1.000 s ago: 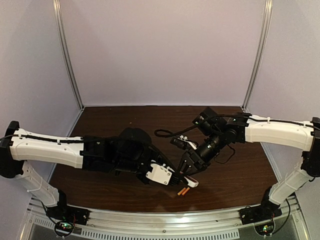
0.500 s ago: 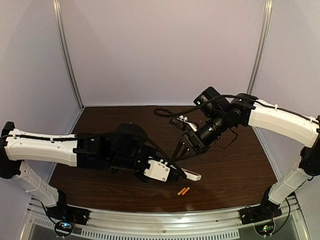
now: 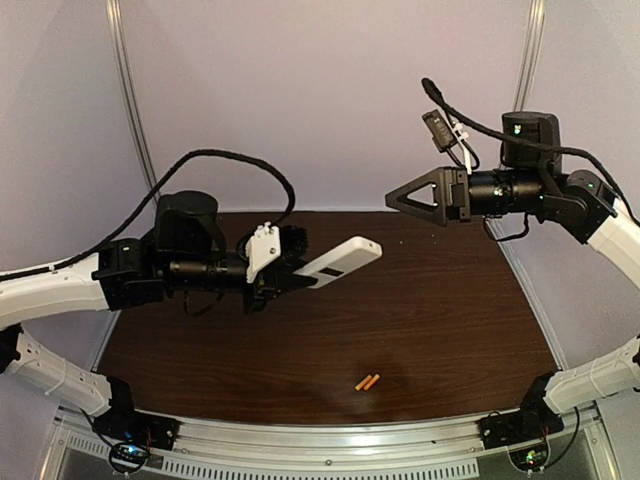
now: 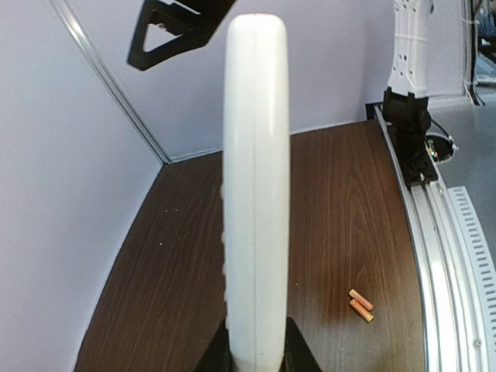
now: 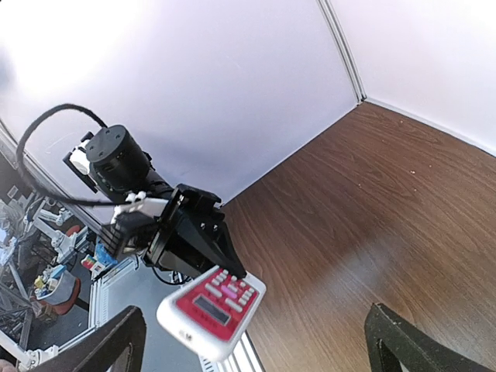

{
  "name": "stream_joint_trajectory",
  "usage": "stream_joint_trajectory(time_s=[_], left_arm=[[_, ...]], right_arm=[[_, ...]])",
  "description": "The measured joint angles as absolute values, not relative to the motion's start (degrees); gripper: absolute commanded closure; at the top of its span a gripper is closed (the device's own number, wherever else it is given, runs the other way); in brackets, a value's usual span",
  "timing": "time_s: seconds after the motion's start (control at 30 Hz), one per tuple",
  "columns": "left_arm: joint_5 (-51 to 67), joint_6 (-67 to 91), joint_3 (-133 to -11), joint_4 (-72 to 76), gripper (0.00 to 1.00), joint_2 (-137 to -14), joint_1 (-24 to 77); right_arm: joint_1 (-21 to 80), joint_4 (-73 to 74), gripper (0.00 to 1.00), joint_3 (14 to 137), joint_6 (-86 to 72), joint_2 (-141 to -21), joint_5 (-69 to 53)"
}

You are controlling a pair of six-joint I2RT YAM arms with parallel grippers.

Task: Load the batteries into the remote control
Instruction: Pass from the left arm to the right

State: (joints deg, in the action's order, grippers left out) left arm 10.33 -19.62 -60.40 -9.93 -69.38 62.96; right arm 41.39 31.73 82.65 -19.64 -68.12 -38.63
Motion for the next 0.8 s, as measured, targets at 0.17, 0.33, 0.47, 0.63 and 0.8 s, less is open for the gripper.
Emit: stream_joint_trajectory(time_s=[0.17,0.33,0.47,0.63,0.8], left_arm=[[17.98,-9.54,-60.4,-7.7,1.0,-69.17,57.21],[29.36,-0.34,-60.42,-4.97,1.0,-71.26,53.17],[35.27,4.8,-60.66,-2.61,1.0,-72.82,51.29],[40.21,9.96,-62.89,-0.99,1.0,-75.85,50.39],[45.17,13.87,-65.3,-0.08,1.0,-80.27,49.39]], right_arm=[[41.39,28.51,0.0,79.88,-19.73,-68.07,-38.63],[41.56,23.81,0.0,74.19,-20.84,-68.23,-41.56],[42.06,21.19,0.04,72.69,-21.1,-68.62,-42.74],[42.72,18.17,0.19,72.73,-21.43,-69.89,-45.12],[44.21,17.43,0.28,72.99,-21.41,-73.1,-46.87]])
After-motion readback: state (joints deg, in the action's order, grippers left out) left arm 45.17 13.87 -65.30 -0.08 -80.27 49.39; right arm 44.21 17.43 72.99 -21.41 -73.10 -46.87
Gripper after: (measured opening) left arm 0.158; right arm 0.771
